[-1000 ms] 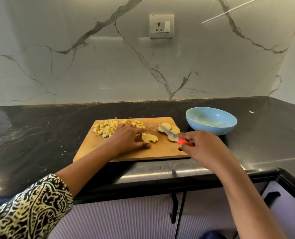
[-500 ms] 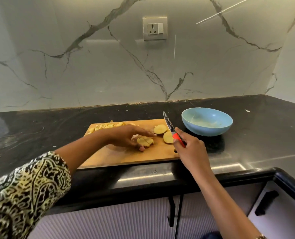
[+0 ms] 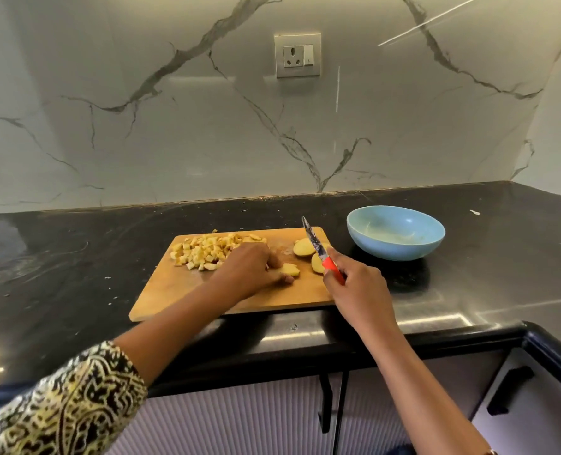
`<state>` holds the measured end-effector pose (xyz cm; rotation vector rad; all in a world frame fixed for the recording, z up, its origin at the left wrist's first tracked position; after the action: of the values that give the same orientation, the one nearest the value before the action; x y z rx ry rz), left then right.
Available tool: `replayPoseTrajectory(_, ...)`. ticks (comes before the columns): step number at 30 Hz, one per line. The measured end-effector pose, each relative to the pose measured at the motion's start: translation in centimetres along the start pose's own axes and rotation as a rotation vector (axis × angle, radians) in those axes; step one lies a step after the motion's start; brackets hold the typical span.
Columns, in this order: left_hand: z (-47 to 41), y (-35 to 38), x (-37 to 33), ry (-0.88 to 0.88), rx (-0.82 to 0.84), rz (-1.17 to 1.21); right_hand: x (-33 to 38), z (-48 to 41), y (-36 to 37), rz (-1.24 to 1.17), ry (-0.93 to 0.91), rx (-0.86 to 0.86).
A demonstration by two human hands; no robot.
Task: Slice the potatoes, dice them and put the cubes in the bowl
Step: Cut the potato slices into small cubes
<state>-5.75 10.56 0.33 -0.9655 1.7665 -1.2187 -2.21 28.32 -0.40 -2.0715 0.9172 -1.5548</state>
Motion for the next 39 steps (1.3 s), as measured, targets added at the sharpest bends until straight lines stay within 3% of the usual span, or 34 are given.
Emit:
replayPoseTrajectory(4,1.0,0.4,-0.9,-0.029,-0.084,-0.104,1.1,1.1,-0.3,0.222,-0.050,0.054)
replayPoseTrajectory(7,1.9,0.1,-0.3,0.035,-0.036,-0.036,1.3,2.3,-1.2,0.400,-0.050,0.084)
replayPoseTrajectory(15,2.9,0.3,0.5,0.239,0.029,0.019,4.2,4.5,0.8,0.576,-0.056,0.151)
replayPoseTrajectory(23,3.5,-0.4,1.3,0.197,0.011,-0.036,7.3,4.2,3.6,0.639,-0.137,0.226)
replayPoseTrajectory(29,3.8,-0.6,1.8,0.114,-0.003,-0.013,5.4,2.4,1.5,0.571,-0.132,0.142)
replayPoseTrajectory(39,3.4,-0.4,2.3,0.080,0.017,0.032,4.2,0.7,0.4,0.463,-0.159,0.263)
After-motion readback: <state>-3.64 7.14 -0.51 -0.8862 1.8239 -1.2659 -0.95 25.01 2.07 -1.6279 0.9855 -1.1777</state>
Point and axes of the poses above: each hand's wrist, its own z-axis away from the middle knuckle, its own y-axis out of the palm, x = y × z, the point moved 6 cm from there along -z, towards the middle knuckle, and after that the axes turned 12 degrees about y, right-handed, at the moved point
